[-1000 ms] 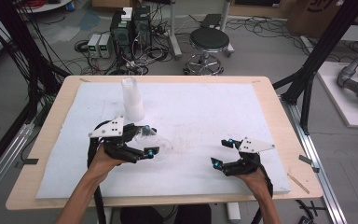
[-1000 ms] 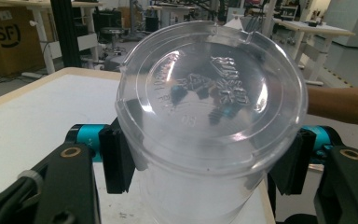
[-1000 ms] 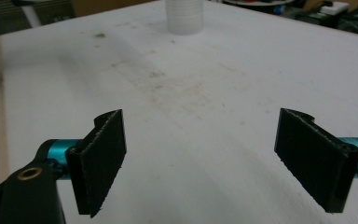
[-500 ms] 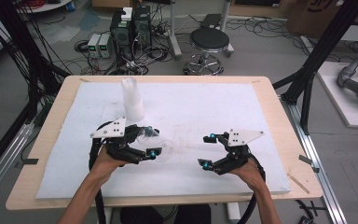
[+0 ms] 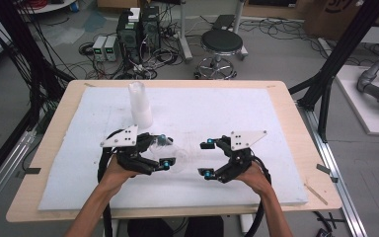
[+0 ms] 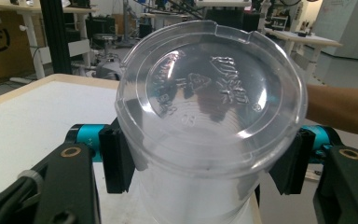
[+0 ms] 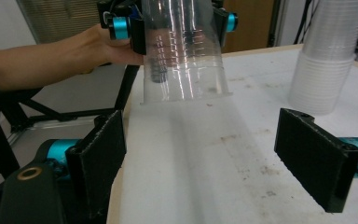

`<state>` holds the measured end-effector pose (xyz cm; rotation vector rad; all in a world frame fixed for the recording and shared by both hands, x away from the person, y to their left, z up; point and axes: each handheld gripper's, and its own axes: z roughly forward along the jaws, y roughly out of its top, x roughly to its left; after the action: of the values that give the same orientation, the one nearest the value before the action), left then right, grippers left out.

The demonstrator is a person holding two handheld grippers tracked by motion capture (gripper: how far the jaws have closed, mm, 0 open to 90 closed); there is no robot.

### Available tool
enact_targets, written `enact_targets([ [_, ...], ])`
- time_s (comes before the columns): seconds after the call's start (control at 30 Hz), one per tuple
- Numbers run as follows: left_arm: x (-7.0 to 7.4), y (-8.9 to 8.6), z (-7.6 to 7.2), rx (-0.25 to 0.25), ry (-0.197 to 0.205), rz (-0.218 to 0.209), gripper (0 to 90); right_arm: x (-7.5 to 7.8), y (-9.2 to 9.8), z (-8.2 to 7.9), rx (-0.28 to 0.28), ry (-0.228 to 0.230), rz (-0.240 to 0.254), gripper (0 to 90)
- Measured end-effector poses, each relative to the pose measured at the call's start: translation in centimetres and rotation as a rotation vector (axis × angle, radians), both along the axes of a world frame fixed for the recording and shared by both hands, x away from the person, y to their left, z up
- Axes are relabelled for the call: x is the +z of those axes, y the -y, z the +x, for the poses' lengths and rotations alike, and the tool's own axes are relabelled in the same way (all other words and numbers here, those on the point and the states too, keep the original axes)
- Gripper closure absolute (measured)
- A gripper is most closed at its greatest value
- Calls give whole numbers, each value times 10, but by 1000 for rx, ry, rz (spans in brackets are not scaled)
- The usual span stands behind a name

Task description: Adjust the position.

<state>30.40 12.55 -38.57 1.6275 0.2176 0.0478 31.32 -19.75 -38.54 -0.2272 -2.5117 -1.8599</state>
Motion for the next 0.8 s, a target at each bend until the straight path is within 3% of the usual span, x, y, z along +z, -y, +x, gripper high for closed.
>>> enact_targets([
  [0.4, -1, 14, -1, -16, 8, 0, 357, 6, -33, 2, 86, 21, -13, 167],
  [0.8, -2, 19, -2, -29, 9, 3, 357, 4, -50, -1, 105, 43, -47, 167],
])
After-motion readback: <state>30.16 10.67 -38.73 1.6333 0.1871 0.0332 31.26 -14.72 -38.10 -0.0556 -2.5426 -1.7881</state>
